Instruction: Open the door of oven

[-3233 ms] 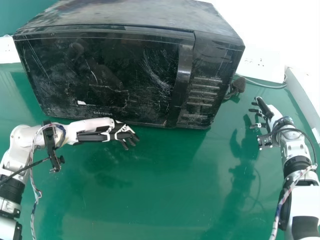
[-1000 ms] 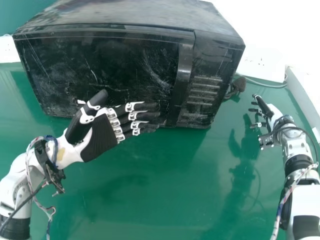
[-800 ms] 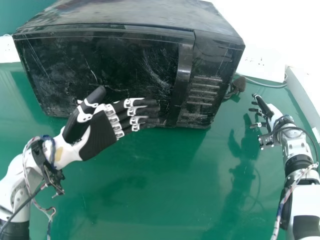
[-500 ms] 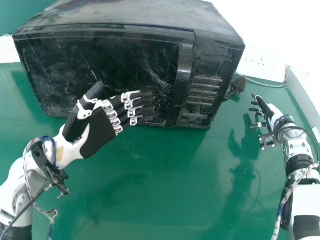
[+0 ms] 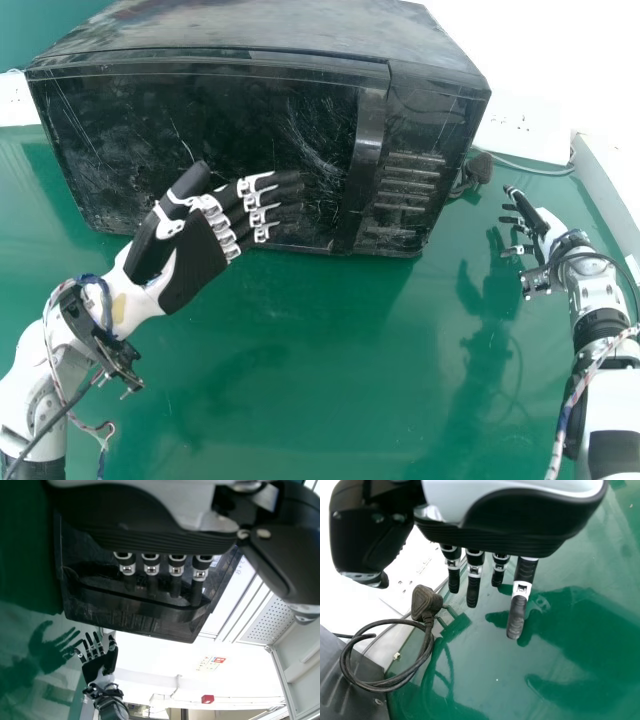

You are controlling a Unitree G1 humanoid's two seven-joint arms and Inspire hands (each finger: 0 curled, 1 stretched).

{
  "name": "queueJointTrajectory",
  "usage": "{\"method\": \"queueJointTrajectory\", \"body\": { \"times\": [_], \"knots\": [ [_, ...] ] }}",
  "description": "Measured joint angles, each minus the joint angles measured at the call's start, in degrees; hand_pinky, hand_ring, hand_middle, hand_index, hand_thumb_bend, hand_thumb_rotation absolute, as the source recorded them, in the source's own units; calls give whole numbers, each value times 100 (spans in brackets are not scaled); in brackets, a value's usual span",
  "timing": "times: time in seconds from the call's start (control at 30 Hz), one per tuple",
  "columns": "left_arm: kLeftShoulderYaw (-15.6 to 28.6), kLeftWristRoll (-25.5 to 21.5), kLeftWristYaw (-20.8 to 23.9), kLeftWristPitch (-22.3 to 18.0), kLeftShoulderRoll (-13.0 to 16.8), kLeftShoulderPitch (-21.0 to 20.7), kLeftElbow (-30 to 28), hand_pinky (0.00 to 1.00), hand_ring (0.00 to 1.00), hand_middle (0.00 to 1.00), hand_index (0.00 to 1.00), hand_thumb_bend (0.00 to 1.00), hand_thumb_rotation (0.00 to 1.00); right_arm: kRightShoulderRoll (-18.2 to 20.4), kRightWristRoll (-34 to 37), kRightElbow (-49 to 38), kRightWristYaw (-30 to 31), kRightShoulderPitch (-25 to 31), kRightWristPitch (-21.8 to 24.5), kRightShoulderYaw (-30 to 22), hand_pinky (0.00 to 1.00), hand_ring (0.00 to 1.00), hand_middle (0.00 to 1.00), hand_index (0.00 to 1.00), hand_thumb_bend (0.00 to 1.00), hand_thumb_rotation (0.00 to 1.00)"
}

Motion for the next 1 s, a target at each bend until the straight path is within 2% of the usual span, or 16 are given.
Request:
{"method": "queueJointTrajectory", "body": {
  "times": [0.07, 0.2, 0.37, 0.4, 0.57, 0.67, 0.73, 0.77, 0.83, 0.9, 1.0],
  "knots": [
    [-34, 94, -19, -55, 15, -12, 13, 83, 100, 100, 94, 100, 77, -4, -6, 0, 0, 2, -7, 20, 60, 76, 84, 92, 65, 63],
    [-107, 146, 24, 6, 47, -45, 21, 87, 100, 100, 94, 100, 73, -4, -11, 0, 0, -2, -8, 29, 54, 74, 84, 91, 61, 64],
    [-120, 197, 79, 23, 50, -216, 164, 88, 100, 100, 95, 100, 74, -5, -18, 0, 3, -3, -8, 36, 63, 76, 84, 92, 62, 65],
    [-133, 231, 56, -10, 50, -247, 250, 86, 100, 100, 95, 100, 76, -4, -22, 0, 2, -5, -8, 39, 59, 75, 84, 92, 60, 61],
    [-219, 518, -152, -298, 50, -427, 695, 83, 99, 98, 94, 100, 76, 4, -23, 0, -27, -3, -9, 39, 53, 70, 84, 92, 62, 64],
    [-233, 616, -122, -385, 6, -473, 760, 81, 97, 96, 93, 100, 76, 4, -21, 0, -25, -2, -9, 36, 64, 78, 87, 93, 64, 63],
    [-242, 642, -127, -420, -20, -517, 865, 82, 97, 96, 93, 100, 74, 4, -12, 0, -22, 5, -9, 13, 62, 77, 86, 93, 65, 60],
    [-248, 650, -131, -424, -25, -561, 936, 83, 97, 96, 93, 100, 74, 4, -11, 0, -22, 8, -15, 11, 61, 75, 85, 92, 66, 62],
    [-281, 690, -135, -438, -27, -644, 1029, 84, 97, 97, 94, 100, 74, 4, -14, 0, -23, 18, -41, 23, 53, 71, 84, 92, 64, 65],
    [-334, 755, -140, -467, -35, -716, 1121, 85, 98, 98, 94, 100, 74, 4, -12, -1, -16, 19, -44, 16, 59, 75, 87, 95, 61, 66],
    [-352, 769, -141, -480, -43, -781, 1198, 85, 98, 98, 94, 100, 75, 1, -15, -1, 8, 16, -49, 24, 54, 73, 86, 94, 62, 68]
  ]
}}
